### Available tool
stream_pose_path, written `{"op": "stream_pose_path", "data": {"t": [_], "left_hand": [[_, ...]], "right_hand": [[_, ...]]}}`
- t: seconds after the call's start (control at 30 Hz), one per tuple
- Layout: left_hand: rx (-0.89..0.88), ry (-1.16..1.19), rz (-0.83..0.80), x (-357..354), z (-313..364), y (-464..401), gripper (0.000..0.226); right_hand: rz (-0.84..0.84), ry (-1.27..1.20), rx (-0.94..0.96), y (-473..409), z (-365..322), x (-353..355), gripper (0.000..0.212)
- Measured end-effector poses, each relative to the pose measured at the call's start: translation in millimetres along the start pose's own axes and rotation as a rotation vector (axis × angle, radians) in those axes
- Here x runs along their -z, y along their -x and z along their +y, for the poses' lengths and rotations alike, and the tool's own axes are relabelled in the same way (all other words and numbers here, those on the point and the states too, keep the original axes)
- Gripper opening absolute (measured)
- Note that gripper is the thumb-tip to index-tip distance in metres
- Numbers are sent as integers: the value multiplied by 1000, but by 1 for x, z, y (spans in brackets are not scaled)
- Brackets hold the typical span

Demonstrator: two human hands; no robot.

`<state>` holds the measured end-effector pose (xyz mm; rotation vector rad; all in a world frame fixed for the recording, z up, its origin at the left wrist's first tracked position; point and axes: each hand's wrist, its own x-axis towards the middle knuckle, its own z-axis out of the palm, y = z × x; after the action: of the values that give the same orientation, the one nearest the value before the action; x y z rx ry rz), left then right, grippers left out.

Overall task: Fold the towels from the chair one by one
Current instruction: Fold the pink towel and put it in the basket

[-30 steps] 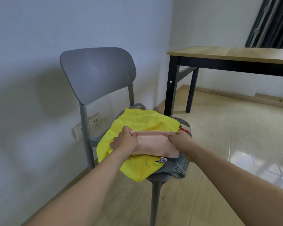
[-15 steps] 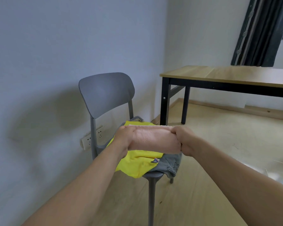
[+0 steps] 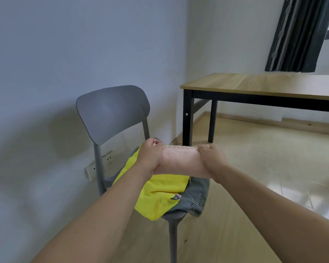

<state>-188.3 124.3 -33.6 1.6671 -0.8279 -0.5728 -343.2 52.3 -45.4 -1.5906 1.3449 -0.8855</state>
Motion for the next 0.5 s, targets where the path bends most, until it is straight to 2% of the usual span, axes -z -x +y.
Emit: {"op": "stream_pose_path", "data": {"t": [0.1,0.27,0.4,0.5], "left_hand": [[-11,-76,29,-26,-21,-41,17],[61,-156,42,-67,-24,-93,21],[109,-239,-6,-92,58,-114,26],[98,-279,-23,-101,154,-124,28]], "right_hand": [[43,-33,-49,-49,17,-13,26],[66,-77,-149,-106,21,-14,28],[50,-67,-224,-135,-39,43,25],[60,-157,-228,-152,-115,105,38]]}}
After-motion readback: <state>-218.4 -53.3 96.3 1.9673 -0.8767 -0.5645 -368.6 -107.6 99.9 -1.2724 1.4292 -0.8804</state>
